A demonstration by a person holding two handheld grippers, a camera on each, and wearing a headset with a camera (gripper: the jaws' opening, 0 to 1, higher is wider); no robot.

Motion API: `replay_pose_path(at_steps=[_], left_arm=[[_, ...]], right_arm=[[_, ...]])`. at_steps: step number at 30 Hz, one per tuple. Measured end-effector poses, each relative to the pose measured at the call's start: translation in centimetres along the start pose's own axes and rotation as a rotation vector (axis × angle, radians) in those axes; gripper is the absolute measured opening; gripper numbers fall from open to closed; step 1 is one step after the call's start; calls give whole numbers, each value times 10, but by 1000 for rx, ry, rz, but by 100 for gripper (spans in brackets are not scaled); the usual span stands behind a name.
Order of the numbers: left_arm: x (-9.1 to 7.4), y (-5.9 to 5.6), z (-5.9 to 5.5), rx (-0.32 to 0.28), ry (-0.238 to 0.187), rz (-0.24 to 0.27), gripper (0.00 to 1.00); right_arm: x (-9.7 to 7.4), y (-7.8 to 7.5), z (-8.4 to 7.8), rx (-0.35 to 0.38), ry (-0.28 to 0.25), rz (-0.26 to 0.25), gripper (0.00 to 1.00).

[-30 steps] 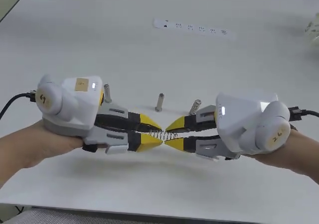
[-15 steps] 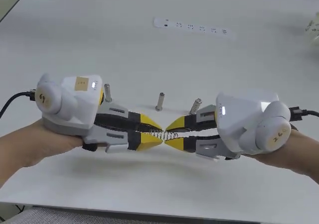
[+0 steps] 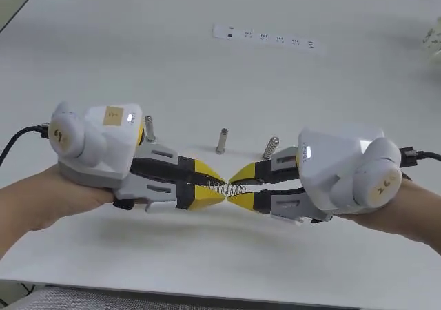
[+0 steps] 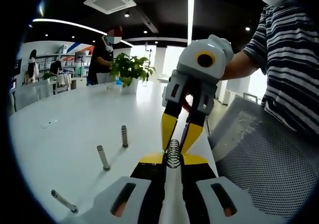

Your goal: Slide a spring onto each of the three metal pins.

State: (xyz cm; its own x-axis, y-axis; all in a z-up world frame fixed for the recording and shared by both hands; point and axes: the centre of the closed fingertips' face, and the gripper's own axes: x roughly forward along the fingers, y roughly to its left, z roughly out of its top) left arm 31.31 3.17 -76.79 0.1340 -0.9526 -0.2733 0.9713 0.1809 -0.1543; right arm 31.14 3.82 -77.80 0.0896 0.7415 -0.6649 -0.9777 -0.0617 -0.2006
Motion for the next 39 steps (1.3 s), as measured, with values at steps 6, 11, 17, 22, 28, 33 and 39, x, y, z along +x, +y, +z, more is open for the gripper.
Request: replay_pose_path(at_steps=[6,11,17,22,28,33,39], left_arm=[[0,-2,0,-4,0,-5,8],[-1,-2,0,-5,7,-11,8],[0,-4,0,-6,10,-17,8],[-1,-5,0,-9,12,-24,8],[0,-3,-5,-17,26,-22,7],[1,-4,-9,-16,44,-23,7],[0,-2,-11,-15,52,-17,8]], right_arm=[[-1,2,-8,37,13,-4,14],[-2,3,-11,41,18,-4,15],[-3,3,-11,32,15,-10,13],[-3,4,-10,18,8,-7,12],[-7,2,-7,-4,11,-13,12],[-10,2,-1,-27,16,-3,12],[-12,1,7,-44,13,0,12]])
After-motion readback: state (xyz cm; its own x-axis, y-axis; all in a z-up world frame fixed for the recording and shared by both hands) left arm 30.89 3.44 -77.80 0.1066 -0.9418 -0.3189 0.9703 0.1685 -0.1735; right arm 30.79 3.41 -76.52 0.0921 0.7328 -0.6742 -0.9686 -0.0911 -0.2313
